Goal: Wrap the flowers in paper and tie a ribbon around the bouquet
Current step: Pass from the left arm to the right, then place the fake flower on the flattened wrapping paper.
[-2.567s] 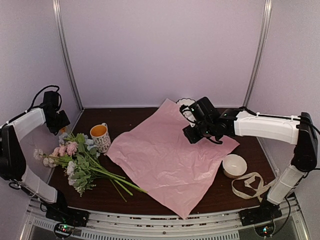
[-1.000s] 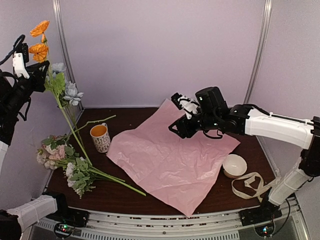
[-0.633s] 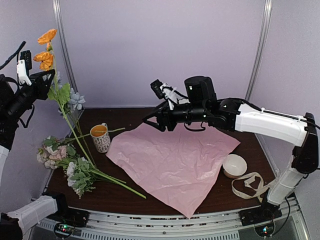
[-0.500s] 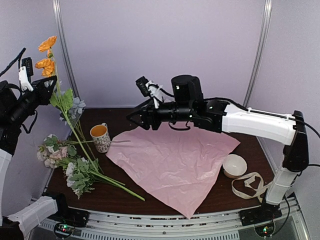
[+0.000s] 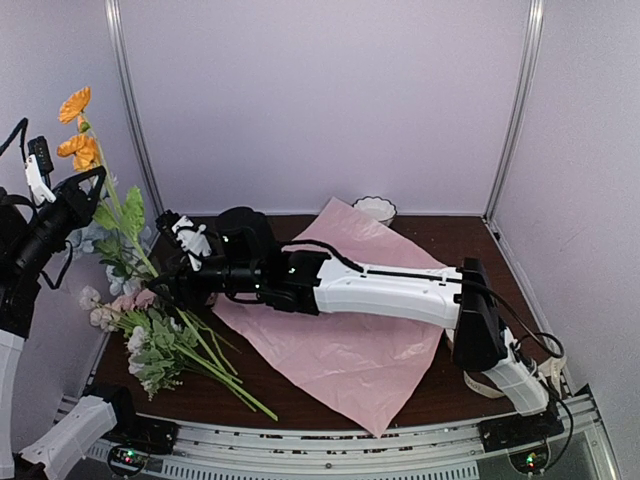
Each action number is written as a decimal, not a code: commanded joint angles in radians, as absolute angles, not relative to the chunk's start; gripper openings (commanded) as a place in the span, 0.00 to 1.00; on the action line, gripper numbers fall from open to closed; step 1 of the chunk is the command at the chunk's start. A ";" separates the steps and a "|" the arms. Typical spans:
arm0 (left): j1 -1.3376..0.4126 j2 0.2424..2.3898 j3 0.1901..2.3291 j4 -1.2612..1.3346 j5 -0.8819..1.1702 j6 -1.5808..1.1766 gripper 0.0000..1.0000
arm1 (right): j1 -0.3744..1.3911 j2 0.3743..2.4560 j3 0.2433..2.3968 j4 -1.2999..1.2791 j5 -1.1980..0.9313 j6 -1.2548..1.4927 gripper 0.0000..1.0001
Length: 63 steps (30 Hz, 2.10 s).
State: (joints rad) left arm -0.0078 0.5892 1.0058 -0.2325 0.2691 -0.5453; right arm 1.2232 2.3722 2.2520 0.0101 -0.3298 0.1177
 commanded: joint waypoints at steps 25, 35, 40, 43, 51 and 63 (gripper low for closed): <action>-0.010 0.605 0.995 -0.307 0.176 -0.529 0.34 | 1.242 2.392 2.263 0.034 -0.248 0.140 0.00; -0.010 0.641 1.005 -0.490 -0.108 -0.468 0.84 | 1.164 2.147 2.148 0.077 -0.407 0.283 0.00; -0.009 0.674 1.014 -0.542 -0.181 -0.450 0.85 | 1.041 1.964 1.968 -0.039 -0.347 0.417 0.00; -0.009 0.692 1.010 -0.553 -0.186 -0.449 0.85 | 0.963 1.900 1.857 -0.183 -0.201 0.465 0.00; -0.009 0.764 1.003 -0.578 -0.172 -0.473 0.85 | 0.823 1.950 1.715 -0.328 -0.058 0.517 0.00; -0.010 0.888 0.913 -0.582 -0.107 -0.558 0.81 | 0.745 2.153 1.758 -0.497 0.041 0.491 0.03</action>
